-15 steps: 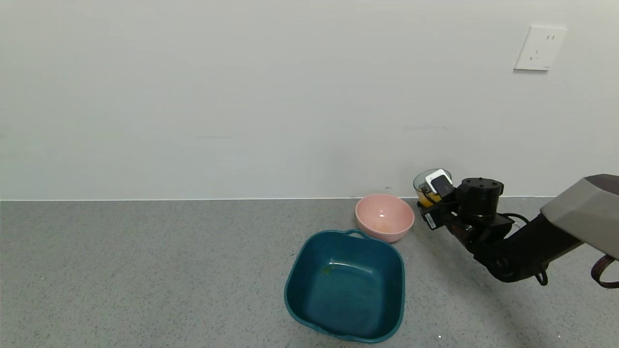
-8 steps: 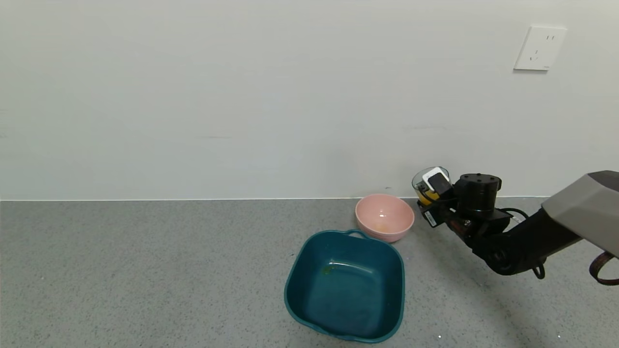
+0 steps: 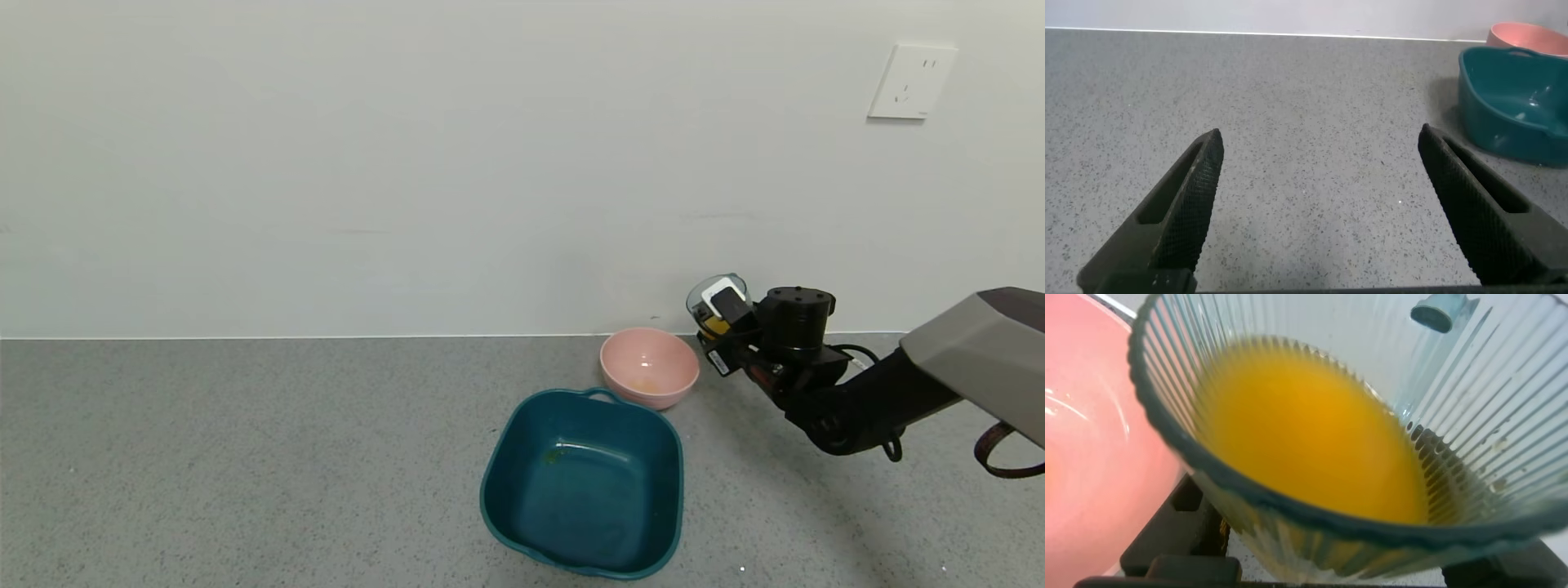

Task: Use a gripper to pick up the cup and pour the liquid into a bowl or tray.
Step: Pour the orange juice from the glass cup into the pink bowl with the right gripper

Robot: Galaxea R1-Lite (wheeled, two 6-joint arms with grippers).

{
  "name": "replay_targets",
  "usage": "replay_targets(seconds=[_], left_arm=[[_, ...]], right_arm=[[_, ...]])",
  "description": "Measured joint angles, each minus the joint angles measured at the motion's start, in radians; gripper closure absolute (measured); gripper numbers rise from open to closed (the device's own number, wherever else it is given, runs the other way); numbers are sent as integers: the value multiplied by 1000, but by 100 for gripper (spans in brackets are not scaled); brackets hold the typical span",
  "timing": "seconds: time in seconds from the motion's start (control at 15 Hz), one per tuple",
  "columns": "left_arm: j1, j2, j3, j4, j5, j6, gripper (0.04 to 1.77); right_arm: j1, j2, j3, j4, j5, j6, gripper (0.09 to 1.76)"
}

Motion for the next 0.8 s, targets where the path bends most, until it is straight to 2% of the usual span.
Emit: replay_targets(seconds=[0.4, 0.8], left_arm=[[0, 0, 0, 0, 0, 0, 9], [0, 0, 0, 0, 0, 0, 9]], right_arm=[[4, 13, -11, 1, 0, -52, 48], [7, 24, -23, 5, -1, -189, 48]])
